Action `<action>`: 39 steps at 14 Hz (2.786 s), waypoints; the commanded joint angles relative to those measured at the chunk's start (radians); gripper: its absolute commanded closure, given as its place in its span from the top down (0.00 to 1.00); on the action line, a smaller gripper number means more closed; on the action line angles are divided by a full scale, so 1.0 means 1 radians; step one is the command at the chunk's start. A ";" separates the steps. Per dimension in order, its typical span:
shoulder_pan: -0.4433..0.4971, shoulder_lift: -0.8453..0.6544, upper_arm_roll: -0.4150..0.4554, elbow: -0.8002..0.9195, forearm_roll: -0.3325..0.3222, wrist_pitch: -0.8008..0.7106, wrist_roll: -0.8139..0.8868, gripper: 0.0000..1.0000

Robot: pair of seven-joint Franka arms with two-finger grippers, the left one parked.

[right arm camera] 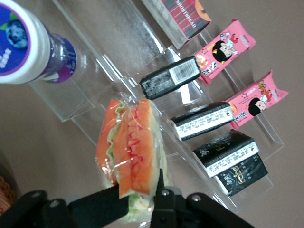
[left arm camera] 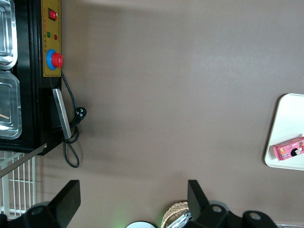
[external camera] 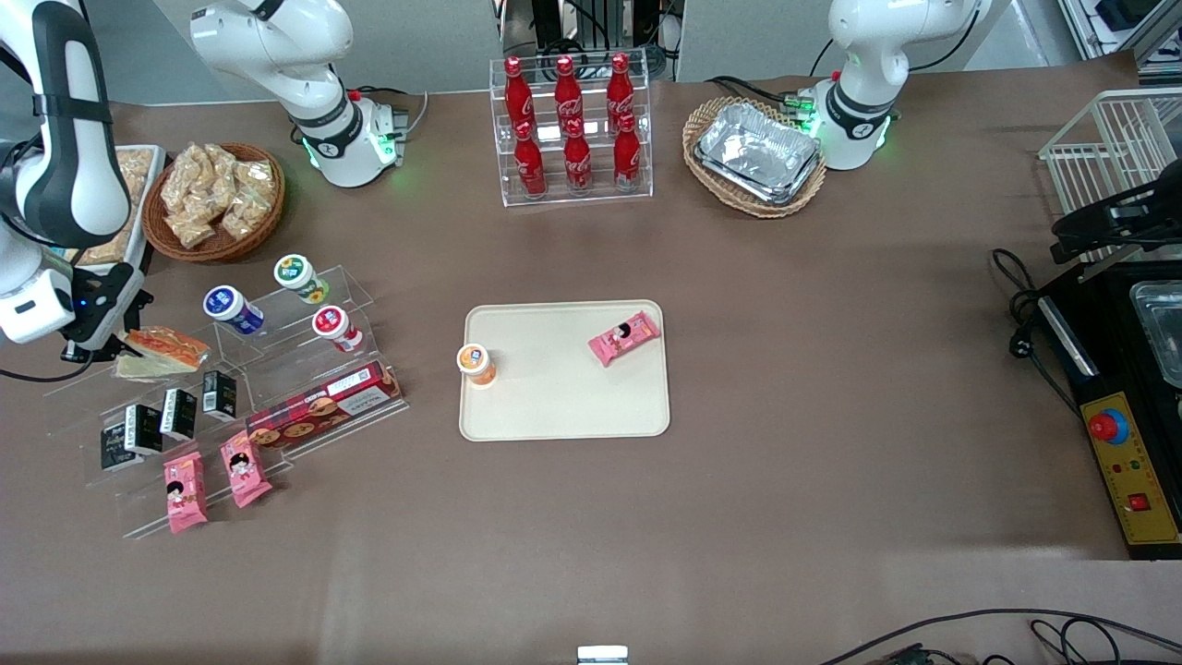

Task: Place sandwich on tray
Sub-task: 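Close the right gripper on the sandwich and lift it off the rack, then carry the sandwich with the right gripper over the cream tray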

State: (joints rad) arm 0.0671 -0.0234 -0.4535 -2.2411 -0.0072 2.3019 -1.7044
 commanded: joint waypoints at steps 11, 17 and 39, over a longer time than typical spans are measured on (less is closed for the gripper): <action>0.059 0.026 0.051 0.446 0.064 -0.576 0.369 0.00; 0.057 0.019 0.281 0.494 0.064 -0.665 0.815 0.00; 0.424 0.563 0.611 0.733 -0.051 -0.098 1.482 0.00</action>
State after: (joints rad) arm 0.4695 0.3976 0.1604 -1.6534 -0.0342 2.1704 -0.2073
